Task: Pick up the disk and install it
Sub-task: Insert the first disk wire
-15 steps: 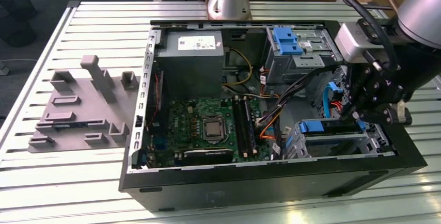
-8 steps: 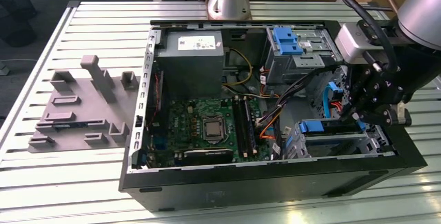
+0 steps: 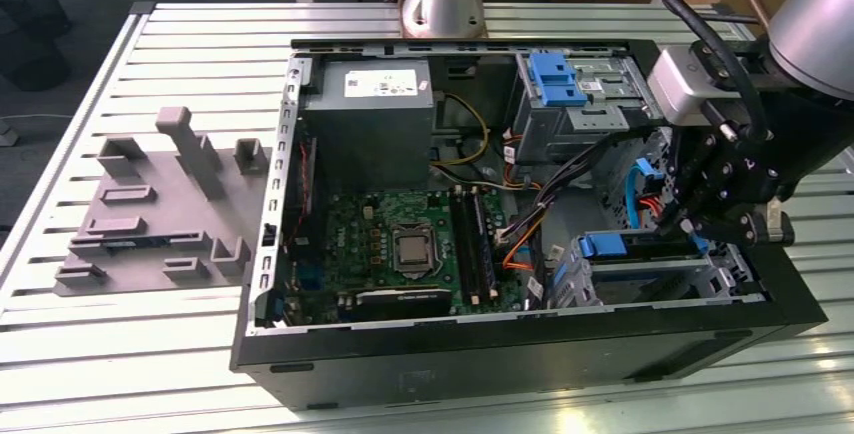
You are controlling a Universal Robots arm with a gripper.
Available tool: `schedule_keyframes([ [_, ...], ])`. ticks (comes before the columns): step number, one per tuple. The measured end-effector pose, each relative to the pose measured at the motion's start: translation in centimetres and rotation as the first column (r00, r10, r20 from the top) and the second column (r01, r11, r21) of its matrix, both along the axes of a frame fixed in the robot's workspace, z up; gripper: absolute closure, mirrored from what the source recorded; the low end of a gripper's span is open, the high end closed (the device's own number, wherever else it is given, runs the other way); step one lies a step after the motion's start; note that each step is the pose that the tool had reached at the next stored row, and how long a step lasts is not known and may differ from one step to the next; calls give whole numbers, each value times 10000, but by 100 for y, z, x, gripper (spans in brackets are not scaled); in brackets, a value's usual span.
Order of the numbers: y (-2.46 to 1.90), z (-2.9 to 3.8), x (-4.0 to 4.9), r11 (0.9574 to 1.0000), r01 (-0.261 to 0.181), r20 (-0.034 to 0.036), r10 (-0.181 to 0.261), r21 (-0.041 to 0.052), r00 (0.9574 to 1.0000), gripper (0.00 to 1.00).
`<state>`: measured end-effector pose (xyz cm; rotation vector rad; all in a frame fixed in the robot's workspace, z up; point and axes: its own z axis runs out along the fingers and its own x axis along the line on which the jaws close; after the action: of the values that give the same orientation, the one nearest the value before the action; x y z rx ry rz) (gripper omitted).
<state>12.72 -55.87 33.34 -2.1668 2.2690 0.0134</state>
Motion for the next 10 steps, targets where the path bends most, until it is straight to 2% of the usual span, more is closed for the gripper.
schedule_keyframes([
  [10, -1, -3, 18, 10000, 3, -39, -3, 7, 10000, 84],
])
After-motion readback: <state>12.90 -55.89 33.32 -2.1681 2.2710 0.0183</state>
